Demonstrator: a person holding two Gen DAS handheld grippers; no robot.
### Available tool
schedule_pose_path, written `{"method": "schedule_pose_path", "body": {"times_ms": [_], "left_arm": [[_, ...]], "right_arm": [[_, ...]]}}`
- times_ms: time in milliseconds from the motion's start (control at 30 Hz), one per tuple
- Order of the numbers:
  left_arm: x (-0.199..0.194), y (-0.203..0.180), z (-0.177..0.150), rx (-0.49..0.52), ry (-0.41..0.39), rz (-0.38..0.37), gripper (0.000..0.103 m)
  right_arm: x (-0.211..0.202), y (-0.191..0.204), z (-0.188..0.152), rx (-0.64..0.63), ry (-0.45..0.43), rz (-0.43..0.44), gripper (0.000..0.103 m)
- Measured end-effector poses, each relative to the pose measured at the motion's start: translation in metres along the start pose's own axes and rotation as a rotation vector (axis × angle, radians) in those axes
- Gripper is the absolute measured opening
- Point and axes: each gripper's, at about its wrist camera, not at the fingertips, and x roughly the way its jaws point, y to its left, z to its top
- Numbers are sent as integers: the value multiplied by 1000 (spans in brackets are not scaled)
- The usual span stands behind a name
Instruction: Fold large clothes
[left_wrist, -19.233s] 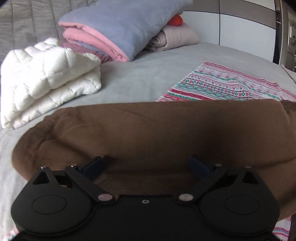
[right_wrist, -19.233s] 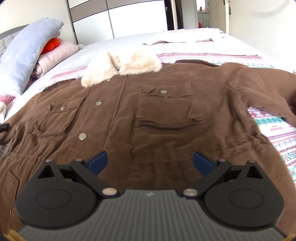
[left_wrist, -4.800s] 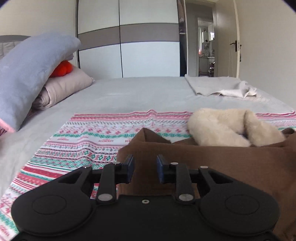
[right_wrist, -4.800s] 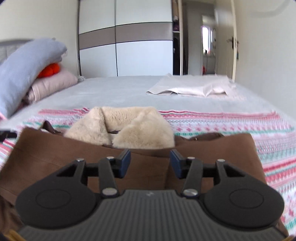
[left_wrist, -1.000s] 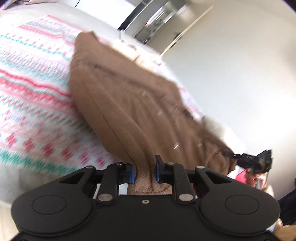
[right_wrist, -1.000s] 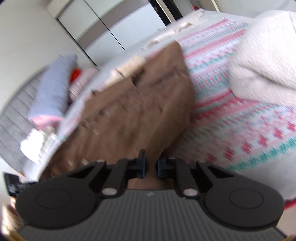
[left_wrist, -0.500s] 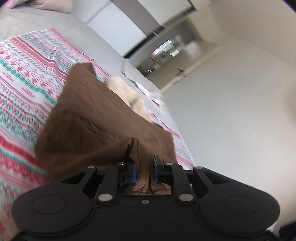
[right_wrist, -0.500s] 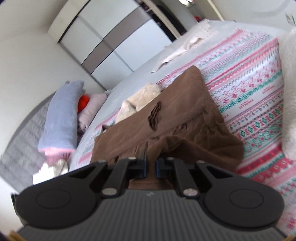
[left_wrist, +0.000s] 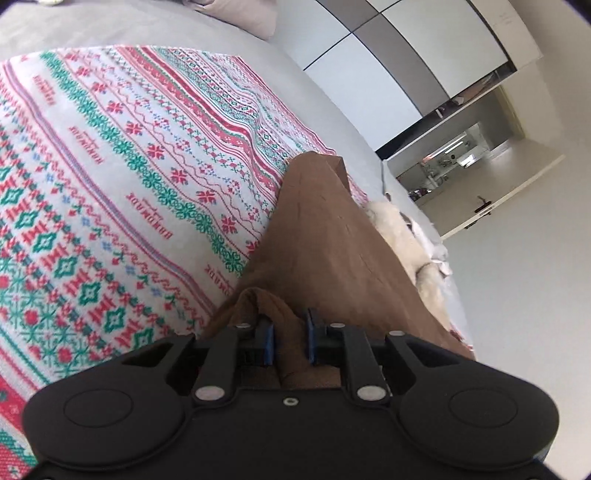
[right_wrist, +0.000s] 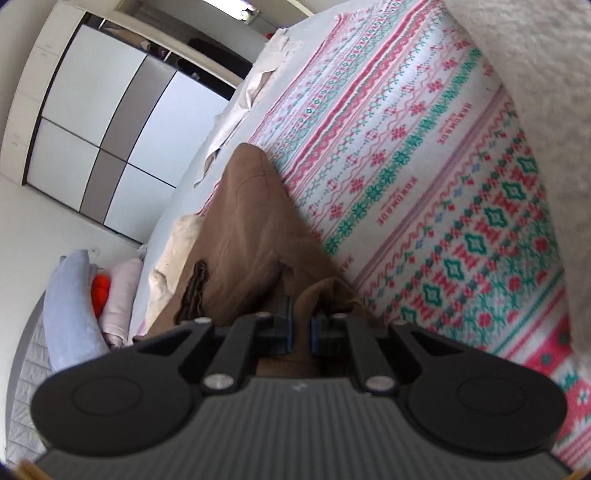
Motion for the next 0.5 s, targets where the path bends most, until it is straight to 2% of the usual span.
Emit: {"method": "schedule_pose_path", "body": {"times_ms": [200, 267, 333, 367, 400, 433, 500], "left_arm": [[-5, -7, 1, 67, -1, 7, 20], [-10, -8, 2, 84, -3, 10, 23], [-20, -16, -2, 108, -21, 24, 34], [-23, -21, -2, 126, -36, 31, 40], [-29, -25, -3, 150, -59, 45, 60], [-36, -29, -5, 181, -91, 61, 76], [-50, -38, -7, 259, -147, 68, 80]], "right_arm": [[-5, 9, 2, -55, 19, -2, 12], [-12, 11, 3, -68, 16, 9, 18], [-20, 15, 3, -98, 6, 17, 26], [-25, 17, 2, -114, -1, 21, 34], [-30, 20, 2, -133, -12, 24, 41], [-35, 22, 1, -155, -23, 26, 42], [-48, 29, -2, -217, -75, -6, 74]]}}
